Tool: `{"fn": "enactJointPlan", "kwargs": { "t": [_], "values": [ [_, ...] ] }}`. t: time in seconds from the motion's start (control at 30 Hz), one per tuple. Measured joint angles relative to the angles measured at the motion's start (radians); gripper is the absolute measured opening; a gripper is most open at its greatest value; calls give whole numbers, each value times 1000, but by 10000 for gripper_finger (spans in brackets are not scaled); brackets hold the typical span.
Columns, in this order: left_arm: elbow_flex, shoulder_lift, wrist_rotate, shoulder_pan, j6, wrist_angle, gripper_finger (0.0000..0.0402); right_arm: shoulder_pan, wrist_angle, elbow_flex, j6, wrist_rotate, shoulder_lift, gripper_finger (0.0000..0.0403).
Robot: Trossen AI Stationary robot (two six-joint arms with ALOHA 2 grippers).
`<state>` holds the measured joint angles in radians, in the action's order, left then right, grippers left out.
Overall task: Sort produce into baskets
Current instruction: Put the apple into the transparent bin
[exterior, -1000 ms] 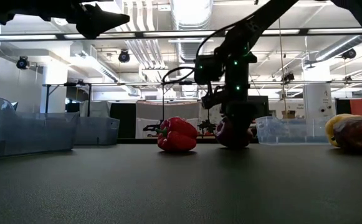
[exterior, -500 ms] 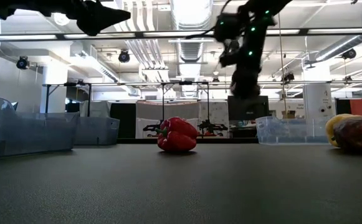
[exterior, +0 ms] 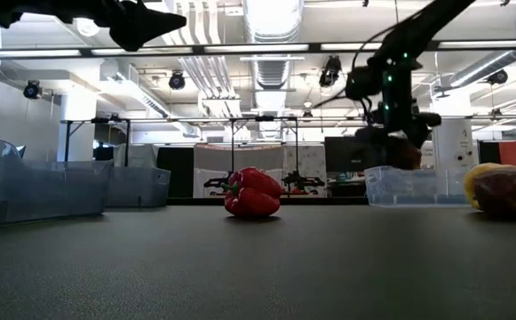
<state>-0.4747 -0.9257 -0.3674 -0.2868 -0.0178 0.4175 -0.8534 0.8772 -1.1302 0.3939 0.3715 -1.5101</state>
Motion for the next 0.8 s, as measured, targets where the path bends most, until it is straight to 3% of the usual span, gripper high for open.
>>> {"fn": "enactJointPlan", "kwargs": {
  "t": [0.3,0.8],
  "values": [
    [0,0,3,0,-18,0,378,-25,-146,76,-27,-144,-58,362],
    [0,1,3,0,-14,1,378,-25,-133,8,-104,-144,-20,368]
  ]
}}
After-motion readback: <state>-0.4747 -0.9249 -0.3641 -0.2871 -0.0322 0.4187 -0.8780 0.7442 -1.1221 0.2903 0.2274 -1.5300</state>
